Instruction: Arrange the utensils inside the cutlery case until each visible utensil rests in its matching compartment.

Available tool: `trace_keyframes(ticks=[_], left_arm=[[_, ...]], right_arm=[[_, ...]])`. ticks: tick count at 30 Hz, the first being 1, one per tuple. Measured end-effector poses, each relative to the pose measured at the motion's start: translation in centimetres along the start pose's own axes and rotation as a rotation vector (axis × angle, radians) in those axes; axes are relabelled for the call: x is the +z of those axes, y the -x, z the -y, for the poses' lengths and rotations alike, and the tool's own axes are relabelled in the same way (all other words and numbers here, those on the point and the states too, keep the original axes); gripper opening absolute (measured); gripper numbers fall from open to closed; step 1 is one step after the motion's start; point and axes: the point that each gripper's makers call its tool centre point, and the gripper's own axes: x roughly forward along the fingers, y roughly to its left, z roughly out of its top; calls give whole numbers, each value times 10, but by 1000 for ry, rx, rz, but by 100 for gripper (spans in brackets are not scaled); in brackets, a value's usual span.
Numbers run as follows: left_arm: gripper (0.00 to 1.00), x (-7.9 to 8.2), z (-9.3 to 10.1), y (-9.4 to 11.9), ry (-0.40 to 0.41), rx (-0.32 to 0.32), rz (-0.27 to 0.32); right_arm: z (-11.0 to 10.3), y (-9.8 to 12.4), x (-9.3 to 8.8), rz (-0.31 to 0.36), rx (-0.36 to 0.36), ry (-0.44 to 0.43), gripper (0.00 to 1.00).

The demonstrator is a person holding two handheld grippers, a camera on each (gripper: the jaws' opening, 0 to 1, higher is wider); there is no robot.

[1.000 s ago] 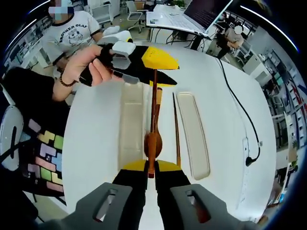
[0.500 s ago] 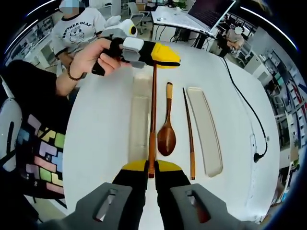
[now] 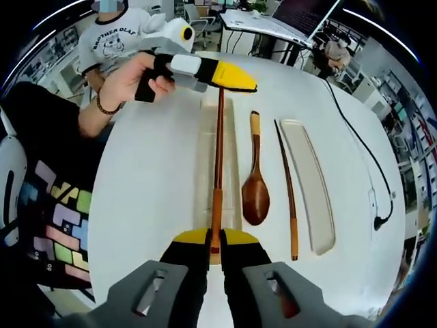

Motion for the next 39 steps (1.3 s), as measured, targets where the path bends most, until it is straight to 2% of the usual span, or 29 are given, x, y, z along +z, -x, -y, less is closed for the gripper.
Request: trace_keyframes(ticks=[7, 12, 17, 21, 23, 26, 28, 30, 39], left_arm=[[18, -3, -5, 3, -49, 13, -17], [21, -9, -6, 6, -114, 13, -49], [24, -13, -7, 10, -136, 9, -71], [27, -12, -14, 14, -161, 37, -79], [25, -9, -18, 15, -156, 48, -69], [24, -4, -29, 18, -200, 95, -58], [22, -7, -27, 17, -208, 83, -73], [22, -9, -27, 15, -169, 75, -78], [22, -12, -30, 18, -235, 100, -83]], right_arm=[[-6, -8, -3, -5, 24, 3, 4], [-12, -9, -9, -27, 44, 10, 4], [-11, -8, -9, -31, 55, 11, 4], [-9, -7, -10, -43, 52, 10, 3], [-9, -6, -11, -45, 50, 8, 3], [-5, -6, -15, -53, 50, 2, 3], [-4, -6, -15, -46, 49, -4, 3], [-6, -8, -17, -58, 51, -6, 3], [-8, -10, -18, -57, 59, -16, 4]])
